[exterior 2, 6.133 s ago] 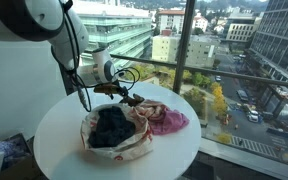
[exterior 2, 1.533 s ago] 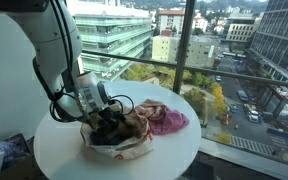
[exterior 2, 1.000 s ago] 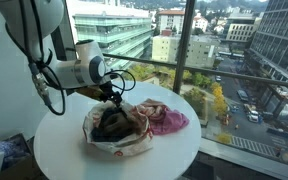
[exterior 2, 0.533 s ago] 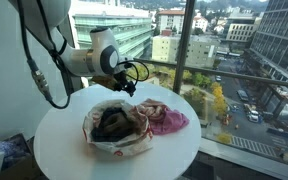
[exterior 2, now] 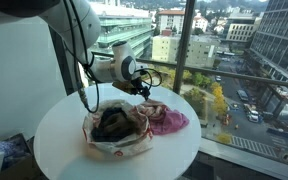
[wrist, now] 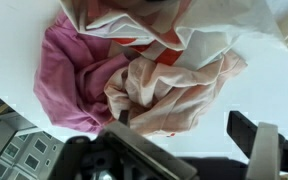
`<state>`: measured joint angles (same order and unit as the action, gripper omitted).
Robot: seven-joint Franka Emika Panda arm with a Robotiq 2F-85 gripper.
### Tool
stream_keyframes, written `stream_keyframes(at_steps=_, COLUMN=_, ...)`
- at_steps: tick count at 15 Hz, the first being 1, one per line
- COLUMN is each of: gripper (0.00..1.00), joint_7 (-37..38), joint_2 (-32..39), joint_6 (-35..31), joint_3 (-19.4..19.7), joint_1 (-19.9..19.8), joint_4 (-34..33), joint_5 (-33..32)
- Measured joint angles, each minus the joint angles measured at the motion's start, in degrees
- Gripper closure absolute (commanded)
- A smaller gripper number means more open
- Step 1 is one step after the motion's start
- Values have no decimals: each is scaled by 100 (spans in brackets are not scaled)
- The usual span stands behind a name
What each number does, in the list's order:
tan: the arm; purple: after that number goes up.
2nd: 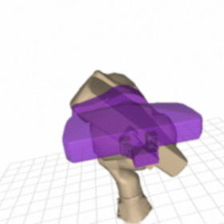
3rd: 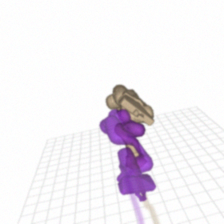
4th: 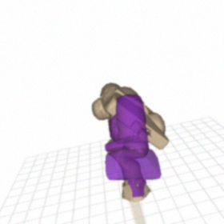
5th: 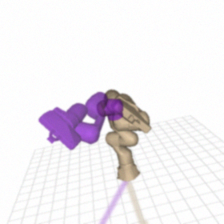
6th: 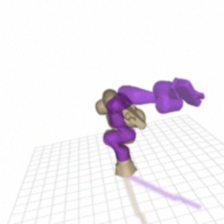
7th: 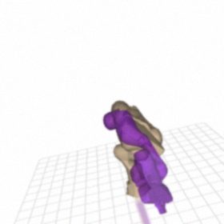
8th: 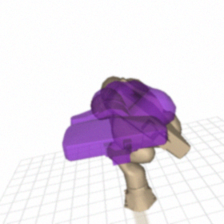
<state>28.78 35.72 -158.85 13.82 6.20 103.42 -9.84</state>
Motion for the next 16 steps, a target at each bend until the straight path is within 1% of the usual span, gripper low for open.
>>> stream_keyframes(at_steps=5, gripper=0, joint_7=151, joint_2=1211, joint_6=740, joint_3=260, joint_1=-57, joint_4=-1484, joint_5=155)
stream_keyframes(at_steps=7, gripper=0, joint_7=171, joint_2=1664, joint_6=1022, joint_3=275, joint_1=-183, joint_4=-2032, joint_5=266)
stream_keyframes(at_steps=10, gripper=0, joint_7=210, joint_2=2330, joint_6=1260, joint_3=271, joint_1=-367, joint_4=-2798, joint_5=413)
stream_keyframes(at_steps=11, gripper=20, joint_7=241, joint_2=2555, joint_6=1297, joint_3=270, joint_1=-416, joint_4=-3050, joint_5=455)
stream_keyframes(at_steps=14, gripper=42, joint_7=351, joint_2=3095, joint_6=1329, joint_3=257, joint_1=-538, joint_4=-3662, joint_5=584)
stream_keyframes(at_steps=15, gripper=51, joint_7=374, joint_2=3210, joint_6=1329, joint_3=241, joint_1=-571, joint_4=-3803, joint_5=645)
stream_keyframes(at_steps=16, gripper=58, joint_7=399, joint_2=3287, joint_6=1329, joint_3=229, joint_1=-594, joint_4=-3902, joint_5=698)
